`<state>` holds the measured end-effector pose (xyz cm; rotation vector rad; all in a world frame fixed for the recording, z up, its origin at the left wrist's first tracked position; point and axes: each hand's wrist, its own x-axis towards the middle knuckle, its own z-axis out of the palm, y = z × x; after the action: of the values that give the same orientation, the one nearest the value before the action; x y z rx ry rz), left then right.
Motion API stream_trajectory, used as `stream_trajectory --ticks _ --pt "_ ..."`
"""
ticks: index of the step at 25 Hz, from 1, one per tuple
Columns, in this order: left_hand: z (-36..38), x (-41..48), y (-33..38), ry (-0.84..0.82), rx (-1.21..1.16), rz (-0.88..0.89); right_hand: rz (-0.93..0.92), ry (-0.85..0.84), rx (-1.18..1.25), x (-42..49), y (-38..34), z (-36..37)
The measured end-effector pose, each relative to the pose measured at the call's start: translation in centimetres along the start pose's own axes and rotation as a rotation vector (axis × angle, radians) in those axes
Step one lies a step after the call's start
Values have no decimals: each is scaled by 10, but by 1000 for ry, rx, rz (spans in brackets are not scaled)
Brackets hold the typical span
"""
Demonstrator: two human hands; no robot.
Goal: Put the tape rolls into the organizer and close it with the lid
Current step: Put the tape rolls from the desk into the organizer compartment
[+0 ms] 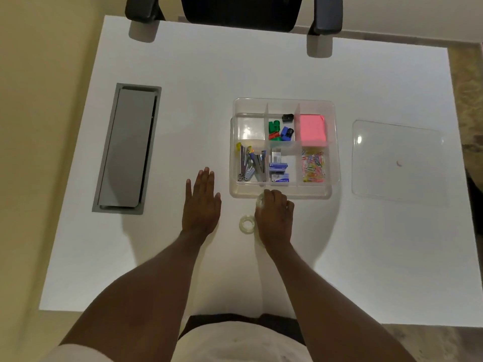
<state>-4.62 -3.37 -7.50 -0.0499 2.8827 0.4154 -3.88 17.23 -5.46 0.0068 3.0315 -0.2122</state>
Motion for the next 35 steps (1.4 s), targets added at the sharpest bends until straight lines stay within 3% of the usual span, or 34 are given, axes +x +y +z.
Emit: stream_trajectory --ticks 7,12,15,25,35 --pt "23 7 3 130 -91 -27 -35 119 332 7 -10 -16" --pt "32 7 1 194 -77 -36 -43 225 495 79 -30 -53" --pt "37 7 -1 218 -73 -36 -46 177 547 133 -41 -69" --pt "52 12 -9 210 -42 -45 -106 -188 189 242 -60 -48" --pt "57 15 -9 190 8 -58 -164 -39 89 245 -65 -35"
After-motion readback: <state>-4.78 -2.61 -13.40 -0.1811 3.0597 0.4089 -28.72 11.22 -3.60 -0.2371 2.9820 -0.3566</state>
